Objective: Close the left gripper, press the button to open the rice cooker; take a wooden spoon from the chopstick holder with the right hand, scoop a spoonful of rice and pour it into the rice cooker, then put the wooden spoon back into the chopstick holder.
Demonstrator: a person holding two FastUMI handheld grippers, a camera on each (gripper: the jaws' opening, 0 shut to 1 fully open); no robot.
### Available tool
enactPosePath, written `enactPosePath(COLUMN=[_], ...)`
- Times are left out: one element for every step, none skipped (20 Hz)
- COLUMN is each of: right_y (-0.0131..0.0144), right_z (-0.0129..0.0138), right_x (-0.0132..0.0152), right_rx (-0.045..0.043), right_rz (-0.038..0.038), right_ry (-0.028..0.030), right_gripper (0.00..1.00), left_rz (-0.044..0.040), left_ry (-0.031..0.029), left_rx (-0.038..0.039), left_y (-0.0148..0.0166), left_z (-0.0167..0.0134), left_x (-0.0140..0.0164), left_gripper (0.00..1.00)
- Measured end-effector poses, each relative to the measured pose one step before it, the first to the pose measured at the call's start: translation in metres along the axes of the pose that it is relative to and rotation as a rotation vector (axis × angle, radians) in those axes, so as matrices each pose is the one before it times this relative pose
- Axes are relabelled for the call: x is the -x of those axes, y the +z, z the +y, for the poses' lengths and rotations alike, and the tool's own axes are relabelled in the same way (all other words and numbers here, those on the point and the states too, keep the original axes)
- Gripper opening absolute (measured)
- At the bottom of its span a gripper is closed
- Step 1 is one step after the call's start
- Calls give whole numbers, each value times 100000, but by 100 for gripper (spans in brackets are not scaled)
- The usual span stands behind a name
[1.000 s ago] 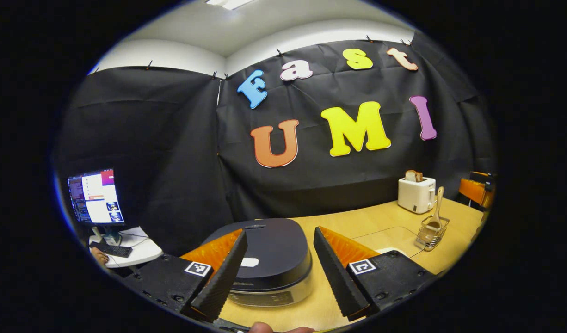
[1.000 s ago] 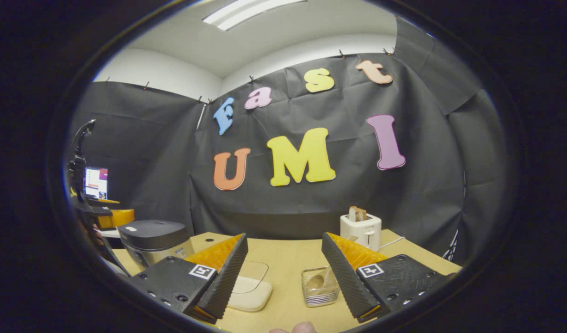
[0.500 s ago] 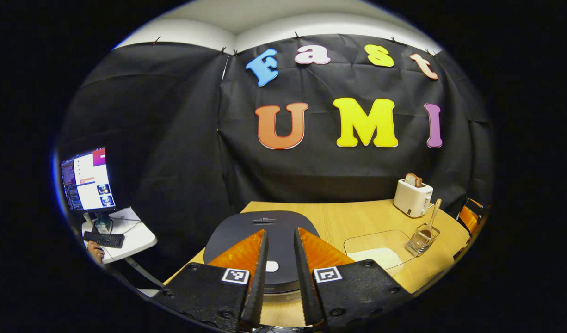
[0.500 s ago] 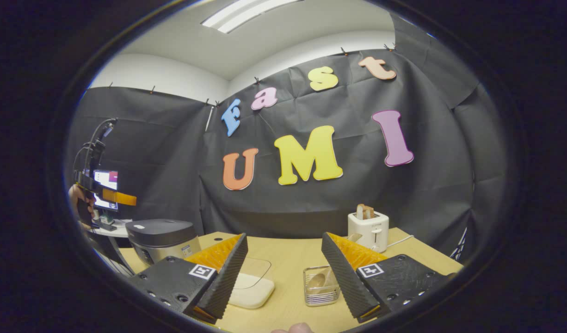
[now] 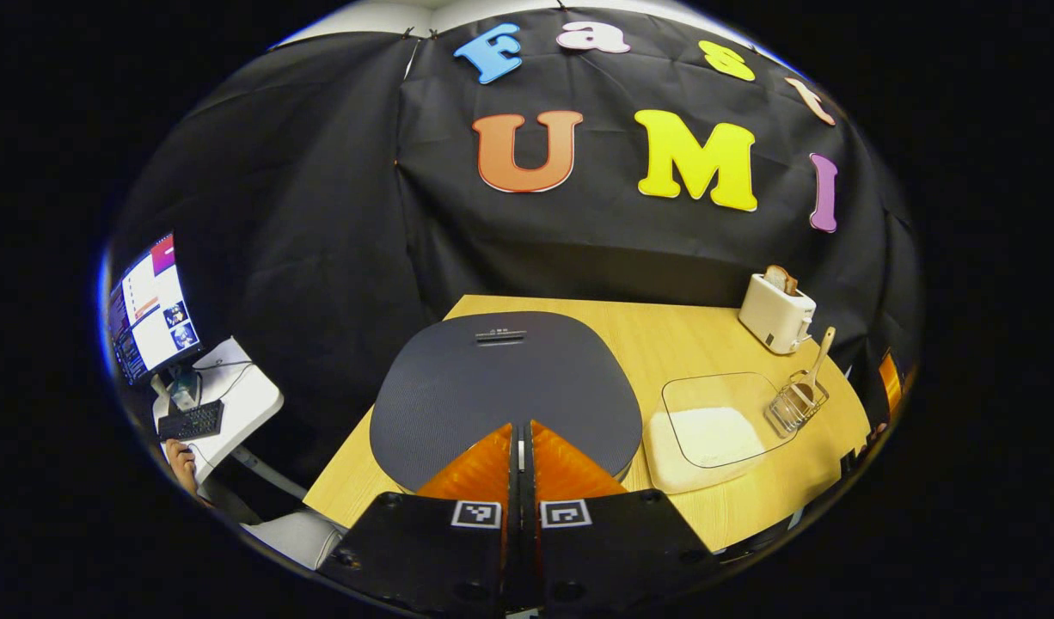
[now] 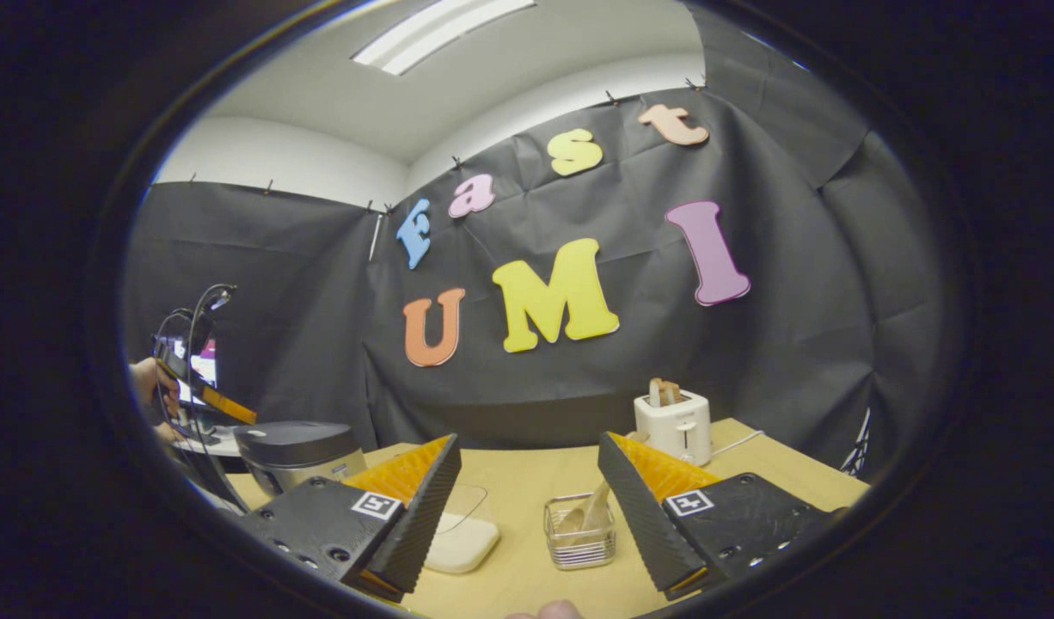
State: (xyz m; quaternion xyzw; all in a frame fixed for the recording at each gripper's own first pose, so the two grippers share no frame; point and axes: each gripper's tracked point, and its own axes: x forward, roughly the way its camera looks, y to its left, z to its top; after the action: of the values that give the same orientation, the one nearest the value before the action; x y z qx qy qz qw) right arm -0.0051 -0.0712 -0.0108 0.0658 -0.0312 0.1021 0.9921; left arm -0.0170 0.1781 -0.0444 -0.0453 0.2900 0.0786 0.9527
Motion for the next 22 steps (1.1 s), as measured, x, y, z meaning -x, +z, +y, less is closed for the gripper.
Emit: enactPosePath(right_y=[-134, 10, -162, -77, -156, -67, -256, -273, -413, -275, -310, -317, -134, -131, 11, 397, 219, 395, 347, 264, 156, 206], right_z=[119, 23, -73, -60, -39, -119, -190, -5, -6, -12, 96, 72, 57, 117, -94, -22, 35, -6, -28, -144, -147, -101], right_x=[-104, -168, -96, -129, 65, -56, -132, -96, -97, -25, -75, 74, -21, -86, -27, 85, 111, 165, 207, 223, 255, 100], right_rx=[-232, 140, 425, 338, 127, -229, -550, -821, -1116, -1351, -1364, -1157, -816, -46, 187, 259, 485, 779, 1024, 1047, 926, 551], right_rz=[129, 110, 139, 176, 140, 55, 208, 422, 533, 381, 410, 384, 436, 802, 143, -221, -542, -763, -776, -582, -393, -382], right_ry=[506, 110, -153, -71, -23, -300, -363, -233, -20, 135, 39, 130, -206, 371, -254, -354, -28, -378, -303, -570, -707, -617], right_gripper=[95, 95, 95, 95, 95, 95, 95, 95, 95, 95, 95, 95, 95, 95, 95, 95, 95, 95, 95, 95, 95, 95], left_rz=[1305, 857, 1471, 2028, -2114, 1900, -263, 547, 933, 429, 1656, -1218, -2418, 13, -783, 132, 381, -930, -1018, -2859, -5318, -7204], left_ry=[51, 250, 636, 869, 549, 1165, 611, -312, -683, -315, -452, -371, 886, 1225, 1150, 1005, 106, -1479, -1396, -1060, -240, 39], left_rx=[427, 8, 373, 993, 359, 1963, 1257, -1798, -1069, 1700, 1136, -1001, -1314, -1992, -2245, 1168, 2239, 3052, 2845, 1413, 567, -898], left_y=[-221, -137, -238, -540, 364, -334, 57, -164, -174, -63, -46, -289, 151, -77, 336, 197, 83, 483, 437, 1238, 1781, 2144], left_z=[77, 106, 302, 329, 56, 5, -26, -78, -50, -76, -4, 140, -14, -164, 92, 39, 34, -177, 12, -52, -116, -52], left_x=[-276, -224, -440, -385, -28, -232, -191, 175, -13, -27, -129, 311, -128, 61, -45, 35, 35, -13, 404, 380, 397, 553], left_gripper=[3, 3, 3, 3, 2, 3, 3, 3, 3, 3, 3, 0, 3, 3, 4, 3, 3, 4, 4, 5, 5, 4])
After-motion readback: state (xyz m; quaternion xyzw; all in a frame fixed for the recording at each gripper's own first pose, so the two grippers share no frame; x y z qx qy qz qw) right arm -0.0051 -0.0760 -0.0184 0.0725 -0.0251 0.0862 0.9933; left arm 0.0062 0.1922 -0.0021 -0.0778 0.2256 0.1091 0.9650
